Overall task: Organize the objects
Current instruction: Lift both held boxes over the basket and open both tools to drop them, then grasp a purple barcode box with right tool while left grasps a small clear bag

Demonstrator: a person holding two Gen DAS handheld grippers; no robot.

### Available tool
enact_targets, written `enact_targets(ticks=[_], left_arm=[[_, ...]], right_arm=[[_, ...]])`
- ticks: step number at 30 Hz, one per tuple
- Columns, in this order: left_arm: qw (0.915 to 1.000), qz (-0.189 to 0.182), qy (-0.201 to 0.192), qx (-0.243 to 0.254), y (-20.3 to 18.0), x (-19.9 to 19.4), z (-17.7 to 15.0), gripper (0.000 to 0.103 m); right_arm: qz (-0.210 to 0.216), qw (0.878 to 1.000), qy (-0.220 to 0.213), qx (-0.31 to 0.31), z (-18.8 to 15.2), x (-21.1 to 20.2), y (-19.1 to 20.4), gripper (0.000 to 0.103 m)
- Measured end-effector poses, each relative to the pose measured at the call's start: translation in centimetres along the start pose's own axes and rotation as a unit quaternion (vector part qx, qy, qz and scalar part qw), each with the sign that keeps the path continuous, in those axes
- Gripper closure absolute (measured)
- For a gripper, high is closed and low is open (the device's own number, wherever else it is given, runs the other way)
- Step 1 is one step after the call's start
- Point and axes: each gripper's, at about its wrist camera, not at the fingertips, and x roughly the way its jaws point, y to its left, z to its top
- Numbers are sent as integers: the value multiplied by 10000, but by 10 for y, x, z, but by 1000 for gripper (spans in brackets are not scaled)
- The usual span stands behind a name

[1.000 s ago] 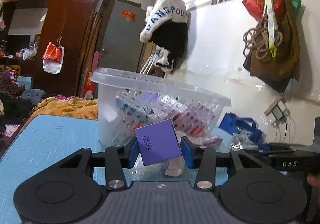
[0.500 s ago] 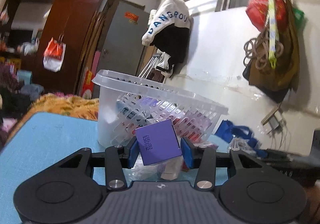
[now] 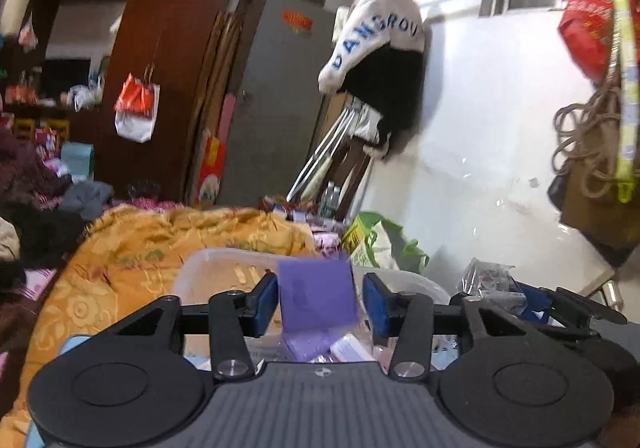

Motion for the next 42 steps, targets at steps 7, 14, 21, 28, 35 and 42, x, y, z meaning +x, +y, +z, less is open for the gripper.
enact_targets(ticks=[7, 14, 21, 28, 35, 42], left_arm=[[9995, 170, -122, 254, 0, -16, -19, 27], [9949, 365, -229, 910, 3, -73, -84, 9], [9975, 164, 366, 589, 36, -50, -114, 9], [9942, 328, 514, 887, 31, -49, -130, 9], [9911, 355, 889, 926, 36, -36, -138, 9], [9875, 377, 1088, 1078, 25, -20, -135, 10]], right_arm=[[-181, 9997, -100, -154, -15, -34, 2, 0], [44, 9991, 428, -3, -71, -81, -8, 0], [160, 9915, 1288, 50, -102, -34, -2, 4], [267, 9852, 1684, -163, -117, -12, 5, 26], [244, 9882, 1473, -330, -120, -39, 7, 35], [355, 9940, 1028, -134, -121, -72, 7, 35]])
